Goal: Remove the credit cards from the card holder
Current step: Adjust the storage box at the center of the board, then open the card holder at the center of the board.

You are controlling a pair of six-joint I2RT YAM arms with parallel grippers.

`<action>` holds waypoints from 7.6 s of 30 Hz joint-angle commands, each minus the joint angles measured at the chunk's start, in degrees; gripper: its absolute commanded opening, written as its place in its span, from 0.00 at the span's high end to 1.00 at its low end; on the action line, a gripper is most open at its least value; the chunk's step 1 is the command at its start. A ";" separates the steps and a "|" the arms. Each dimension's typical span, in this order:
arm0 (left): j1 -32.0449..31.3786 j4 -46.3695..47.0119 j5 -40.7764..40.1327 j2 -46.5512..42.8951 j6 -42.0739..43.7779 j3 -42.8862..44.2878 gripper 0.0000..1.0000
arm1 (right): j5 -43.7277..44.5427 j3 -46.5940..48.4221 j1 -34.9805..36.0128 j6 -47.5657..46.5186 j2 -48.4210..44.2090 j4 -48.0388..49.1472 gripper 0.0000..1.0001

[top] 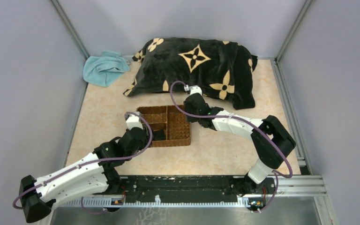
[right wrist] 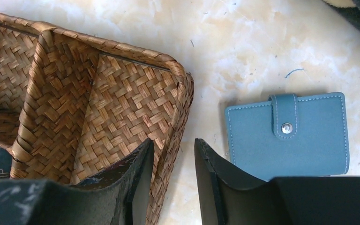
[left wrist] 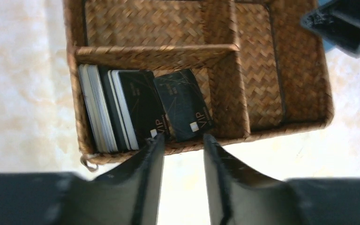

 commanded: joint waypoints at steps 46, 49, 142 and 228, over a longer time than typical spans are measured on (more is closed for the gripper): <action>0.27 -26.68 -16.02 -32.31 -15.72 5.88 0.15 | -9.59 32.48 19.22 -25.84 24.16 -5.52 0.66; 0.29 -26.68 -15.96 -32.51 -15.70 5.88 0.14 | -7.69 34.23 19.13 -25.72 25.73 -6.29 0.77; 0.02 18.67 19.08 -1.56 9.17 -1.76 0.00 | -4.31 -6.39 -10.68 -2.35 -6.85 -0.26 1.00; 0.03 8.91 16.94 -9.09 6.88 -0.09 0.00 | 10.80 7.14 1.57 -11.67 -3.26 -18.51 0.36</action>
